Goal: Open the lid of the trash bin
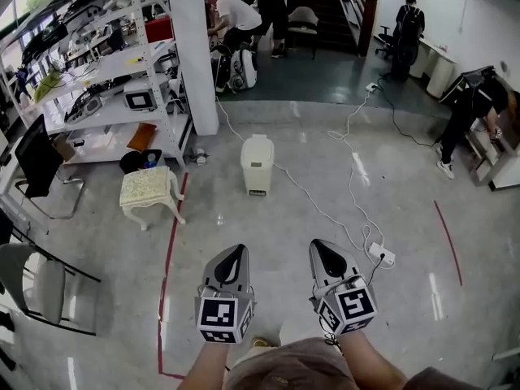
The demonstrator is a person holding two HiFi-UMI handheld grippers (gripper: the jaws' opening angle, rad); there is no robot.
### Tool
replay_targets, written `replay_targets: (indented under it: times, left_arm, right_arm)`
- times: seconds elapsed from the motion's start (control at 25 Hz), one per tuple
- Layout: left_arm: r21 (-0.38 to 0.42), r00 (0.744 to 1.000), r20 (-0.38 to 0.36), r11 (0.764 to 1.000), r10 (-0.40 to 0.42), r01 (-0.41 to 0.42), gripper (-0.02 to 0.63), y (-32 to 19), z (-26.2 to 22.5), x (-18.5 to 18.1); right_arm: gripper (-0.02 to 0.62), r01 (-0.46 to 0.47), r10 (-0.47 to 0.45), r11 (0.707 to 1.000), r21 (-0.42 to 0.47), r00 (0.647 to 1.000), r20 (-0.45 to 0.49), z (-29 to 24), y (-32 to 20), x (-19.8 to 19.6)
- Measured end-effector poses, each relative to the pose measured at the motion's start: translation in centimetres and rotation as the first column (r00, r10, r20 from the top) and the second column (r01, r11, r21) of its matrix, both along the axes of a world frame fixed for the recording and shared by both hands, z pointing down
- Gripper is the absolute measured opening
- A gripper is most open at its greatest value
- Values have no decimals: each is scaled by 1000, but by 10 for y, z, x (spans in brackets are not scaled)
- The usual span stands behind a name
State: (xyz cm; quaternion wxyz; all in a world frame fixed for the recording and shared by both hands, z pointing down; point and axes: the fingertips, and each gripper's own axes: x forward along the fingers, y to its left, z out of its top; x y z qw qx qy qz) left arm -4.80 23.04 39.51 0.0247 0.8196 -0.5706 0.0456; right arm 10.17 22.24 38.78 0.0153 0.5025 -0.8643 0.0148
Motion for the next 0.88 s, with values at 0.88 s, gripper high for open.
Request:
replay_targets:
  times: [0.88]
  left_arm:
    - [-34,998,-6,998,56,-56,0,-59,21,-17]
  right_arm:
    - [34,-39,39,999,6,999,13,6,-56,-24]
